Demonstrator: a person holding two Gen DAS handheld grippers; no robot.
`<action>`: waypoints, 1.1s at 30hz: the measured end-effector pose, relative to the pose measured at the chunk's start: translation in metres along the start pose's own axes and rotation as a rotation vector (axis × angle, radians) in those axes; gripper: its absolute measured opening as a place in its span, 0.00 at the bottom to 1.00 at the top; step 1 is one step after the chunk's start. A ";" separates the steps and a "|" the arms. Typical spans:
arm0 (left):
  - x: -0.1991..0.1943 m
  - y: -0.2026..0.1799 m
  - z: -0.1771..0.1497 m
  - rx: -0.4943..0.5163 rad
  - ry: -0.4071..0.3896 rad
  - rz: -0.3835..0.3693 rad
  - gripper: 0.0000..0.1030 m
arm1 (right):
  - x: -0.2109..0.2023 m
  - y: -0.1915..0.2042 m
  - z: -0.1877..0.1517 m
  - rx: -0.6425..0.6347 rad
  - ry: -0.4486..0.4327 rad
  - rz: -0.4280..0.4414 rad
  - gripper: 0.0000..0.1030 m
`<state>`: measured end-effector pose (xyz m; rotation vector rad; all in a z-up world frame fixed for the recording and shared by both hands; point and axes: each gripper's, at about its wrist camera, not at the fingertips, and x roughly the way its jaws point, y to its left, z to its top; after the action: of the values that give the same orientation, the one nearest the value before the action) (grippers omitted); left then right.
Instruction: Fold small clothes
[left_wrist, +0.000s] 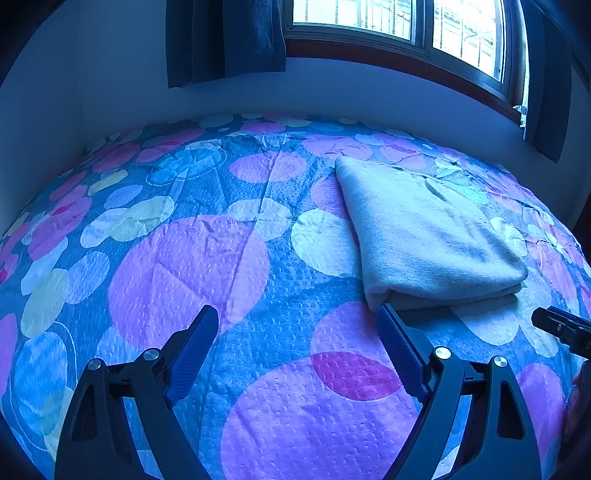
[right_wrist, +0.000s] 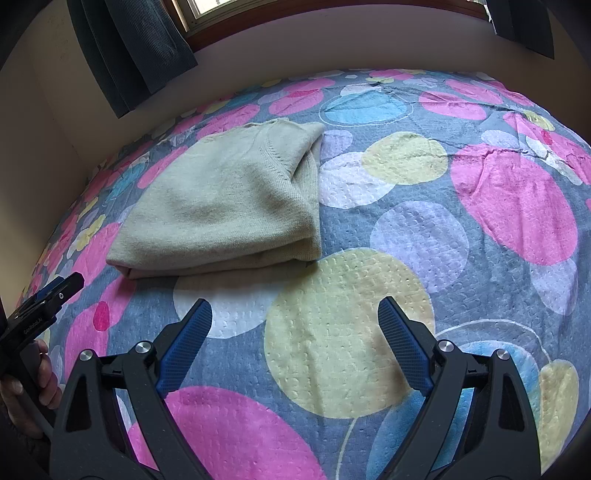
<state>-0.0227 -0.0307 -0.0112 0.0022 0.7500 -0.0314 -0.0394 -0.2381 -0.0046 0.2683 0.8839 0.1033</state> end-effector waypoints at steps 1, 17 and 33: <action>0.000 0.000 0.000 0.000 0.000 0.003 0.83 | 0.000 0.000 0.000 0.000 0.000 0.000 0.89; 0.002 -0.001 -0.003 -0.003 0.011 0.020 0.83 | 0.000 0.002 -0.002 0.006 0.001 -0.003 0.89; -0.001 0.001 -0.003 -0.016 0.003 0.032 0.83 | 0.001 0.003 -0.003 0.007 0.005 -0.005 0.89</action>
<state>-0.0253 -0.0294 -0.0129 -0.0011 0.7532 0.0048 -0.0410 -0.2340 -0.0066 0.2726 0.8900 0.0964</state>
